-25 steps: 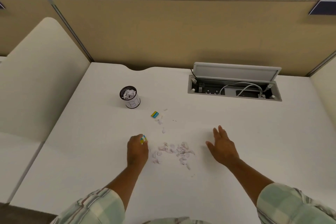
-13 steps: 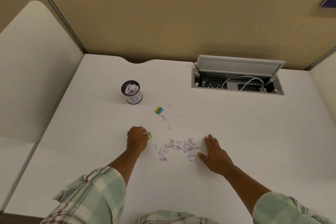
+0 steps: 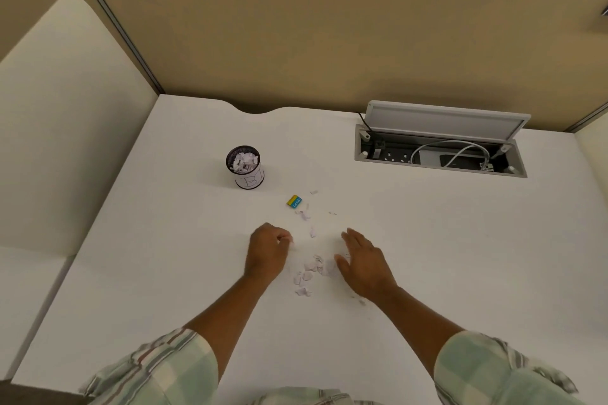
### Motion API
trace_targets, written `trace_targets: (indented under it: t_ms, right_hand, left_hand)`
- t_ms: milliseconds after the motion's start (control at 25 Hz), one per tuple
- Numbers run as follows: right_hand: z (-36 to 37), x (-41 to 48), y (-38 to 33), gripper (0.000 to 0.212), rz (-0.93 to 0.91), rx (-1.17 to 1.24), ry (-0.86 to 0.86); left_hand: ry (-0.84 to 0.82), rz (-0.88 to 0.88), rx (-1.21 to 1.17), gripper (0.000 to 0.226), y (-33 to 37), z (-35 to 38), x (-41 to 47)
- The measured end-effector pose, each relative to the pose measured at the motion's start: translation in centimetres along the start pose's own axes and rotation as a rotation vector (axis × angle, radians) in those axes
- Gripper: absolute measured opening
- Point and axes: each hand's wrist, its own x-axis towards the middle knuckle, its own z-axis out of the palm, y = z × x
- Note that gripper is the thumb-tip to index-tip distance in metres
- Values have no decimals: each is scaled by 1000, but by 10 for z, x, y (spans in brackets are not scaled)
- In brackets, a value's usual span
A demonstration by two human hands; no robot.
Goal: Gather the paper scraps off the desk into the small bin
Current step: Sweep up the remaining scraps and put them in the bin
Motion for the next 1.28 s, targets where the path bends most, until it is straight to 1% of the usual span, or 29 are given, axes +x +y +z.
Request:
trace_targets:
  t_ms: [120,160,320,440,600,720,800,960,1080,1200,1280]
  right_hand:
    - [-14,47,-18,65,-62,-49,-52]
    - [-18,63,-22,65,-79,-71,-79]
    - [-31,115,-31,64,-115,-161,-189]
    - [-32,142,-36,64,-166,-234,-273]
    - [-28,152,-34,68,-230,-325,-347]
    - [-25,141,-26,68,-256,-321,-367]
    - [-21,123,-16,67,-267,-283,-356]
    - [-5,69,6,65,-271,-207,-311]
    - [10,23,18,61,-268,-136,-276]
    - [22,-15,23,61,-296,-124,-255]
    - [24,-29,26,59,-292,-58,-240]
  left_hand:
    - [-151,146,242,22,12,14,-6]
    - [-175,170,276,25,12,16,-3]
    - [-251,224,238,45,12,19,21]
    - [-363,280,376,62,14,30,38]
    - [-474,293,526,81,11,50,51]
    - [-518,333,574,88,7,62,53]
    - [-516,344,573,89,4,67,49]
    - [-485,415,568,84,-8,69,26]
    - [-503,435,565,83,-21,70,-14]
    - [-515,440,576,80,-33,72,-56]
    - [-481,452,492,73,-37,70,-68]
